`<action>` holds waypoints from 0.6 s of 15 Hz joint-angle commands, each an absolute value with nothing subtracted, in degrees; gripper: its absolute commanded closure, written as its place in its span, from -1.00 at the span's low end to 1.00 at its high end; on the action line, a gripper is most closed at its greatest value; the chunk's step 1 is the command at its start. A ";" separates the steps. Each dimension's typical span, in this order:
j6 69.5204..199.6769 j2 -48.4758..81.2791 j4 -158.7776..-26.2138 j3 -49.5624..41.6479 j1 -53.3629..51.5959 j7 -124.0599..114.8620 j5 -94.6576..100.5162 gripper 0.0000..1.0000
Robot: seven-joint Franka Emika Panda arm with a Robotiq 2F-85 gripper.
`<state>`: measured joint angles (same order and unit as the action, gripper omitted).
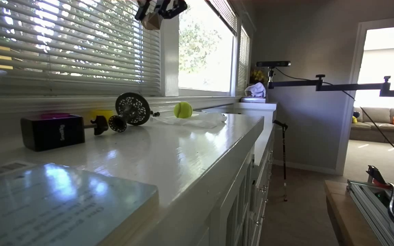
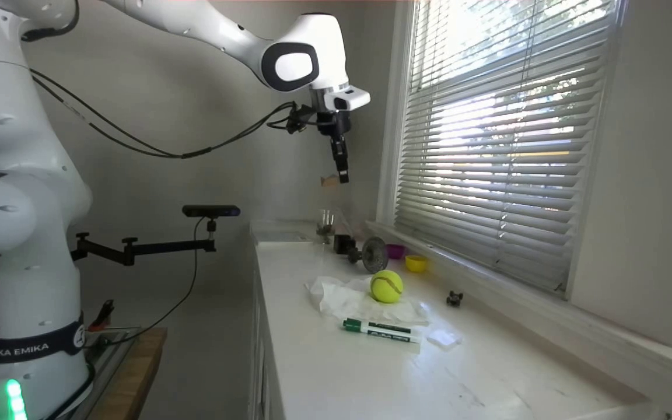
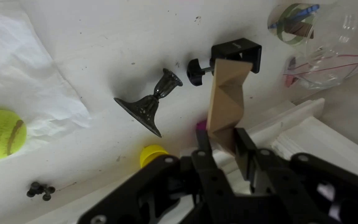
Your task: Pick up the block, and then put it in the cup
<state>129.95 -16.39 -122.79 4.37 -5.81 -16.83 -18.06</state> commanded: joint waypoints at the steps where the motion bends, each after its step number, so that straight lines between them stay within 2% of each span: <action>1: 129.80 -16.38 -122.66 4.70 -5.33 -16.49 -18.18 0.50; 2: 129.80 -16.38 -122.66 4.57 -5.28 -16.22 -18.18 0.50; 3: 129.80 -16.38 -122.66 4.47 -5.25 -15.99 -18.18 0.87; 9: 134.27 -12.51 -118.71 10.68 -10.50 -14.98 -18.66 0.87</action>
